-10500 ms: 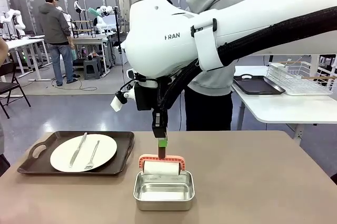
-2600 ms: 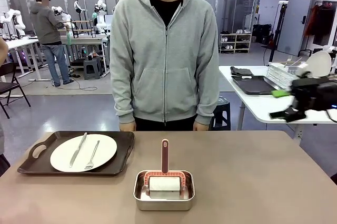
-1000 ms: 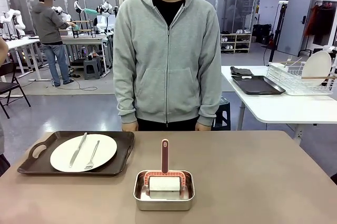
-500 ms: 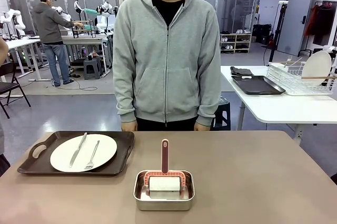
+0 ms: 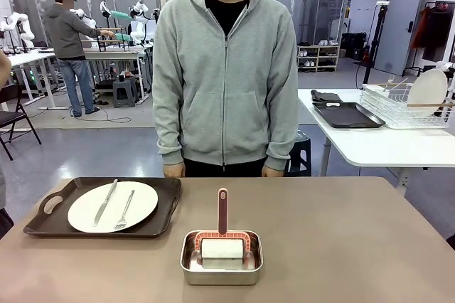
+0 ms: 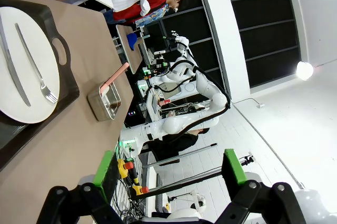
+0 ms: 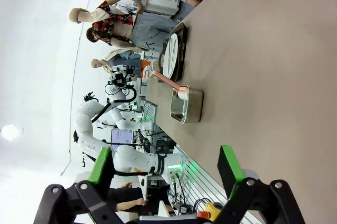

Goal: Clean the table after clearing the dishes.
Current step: When the right (or left) Handle tray is removed, use the right hand (or left hand) to clean the right (or left) side of the table with the Lint Roller.

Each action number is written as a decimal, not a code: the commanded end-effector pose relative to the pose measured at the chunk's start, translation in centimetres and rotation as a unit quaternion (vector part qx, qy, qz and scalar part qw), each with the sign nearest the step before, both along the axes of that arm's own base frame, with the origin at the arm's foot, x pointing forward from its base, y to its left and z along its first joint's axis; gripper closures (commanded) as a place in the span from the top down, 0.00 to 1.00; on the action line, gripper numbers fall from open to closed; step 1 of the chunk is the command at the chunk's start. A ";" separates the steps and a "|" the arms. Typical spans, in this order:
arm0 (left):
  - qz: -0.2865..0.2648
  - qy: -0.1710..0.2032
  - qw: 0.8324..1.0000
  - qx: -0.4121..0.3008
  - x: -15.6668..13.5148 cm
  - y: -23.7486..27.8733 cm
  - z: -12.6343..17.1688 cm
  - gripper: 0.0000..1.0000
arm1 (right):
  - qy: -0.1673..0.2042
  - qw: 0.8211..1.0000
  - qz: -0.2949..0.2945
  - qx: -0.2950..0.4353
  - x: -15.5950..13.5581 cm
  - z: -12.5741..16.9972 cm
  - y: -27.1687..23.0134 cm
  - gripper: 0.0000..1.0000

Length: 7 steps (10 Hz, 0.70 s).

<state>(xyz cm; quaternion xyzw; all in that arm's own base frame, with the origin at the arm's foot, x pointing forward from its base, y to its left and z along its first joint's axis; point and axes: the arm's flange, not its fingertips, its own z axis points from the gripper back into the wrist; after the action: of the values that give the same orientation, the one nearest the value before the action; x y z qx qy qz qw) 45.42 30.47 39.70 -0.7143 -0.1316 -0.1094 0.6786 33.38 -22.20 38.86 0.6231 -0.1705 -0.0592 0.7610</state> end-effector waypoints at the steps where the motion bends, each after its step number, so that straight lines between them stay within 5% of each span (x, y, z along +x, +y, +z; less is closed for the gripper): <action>1: 0.005 -0.008 1.000 0.004 -0.7 -0.1 0.2 1.00 | -0.001 1.000 0.000 0.001 -0.1 0.2 0.0 1.00; 7: 0.005 -0.008 1.000 0.004 -0.7 -0.1 0.2 1.00 | -0.001 1.000 0.000 0.001 -0.1 0.2 0.0 1.00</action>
<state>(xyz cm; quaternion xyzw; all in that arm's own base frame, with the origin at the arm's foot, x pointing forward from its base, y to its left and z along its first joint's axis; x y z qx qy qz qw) 45.42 30.47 39.70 -0.7143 -0.1317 -0.1094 0.6786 33.38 -22.20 38.86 0.6232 -0.1705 -0.0592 0.7610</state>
